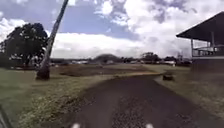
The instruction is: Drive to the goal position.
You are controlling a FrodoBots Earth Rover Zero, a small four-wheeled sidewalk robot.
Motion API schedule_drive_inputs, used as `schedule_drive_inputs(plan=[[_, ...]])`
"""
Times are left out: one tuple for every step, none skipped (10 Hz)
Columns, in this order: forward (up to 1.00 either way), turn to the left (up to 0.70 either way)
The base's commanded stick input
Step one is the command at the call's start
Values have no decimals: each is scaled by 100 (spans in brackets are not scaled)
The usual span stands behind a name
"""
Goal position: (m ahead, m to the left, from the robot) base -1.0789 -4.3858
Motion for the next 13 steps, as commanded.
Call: schedule_drive_inputs(plan=[[70, -35], [70, -35], [70, -11], [70, 0], [70, 0], [70, 0], [70, 0], [70, 0], [70, 0], [70, 0], [70, 0], [70, 0], [70, 0]])
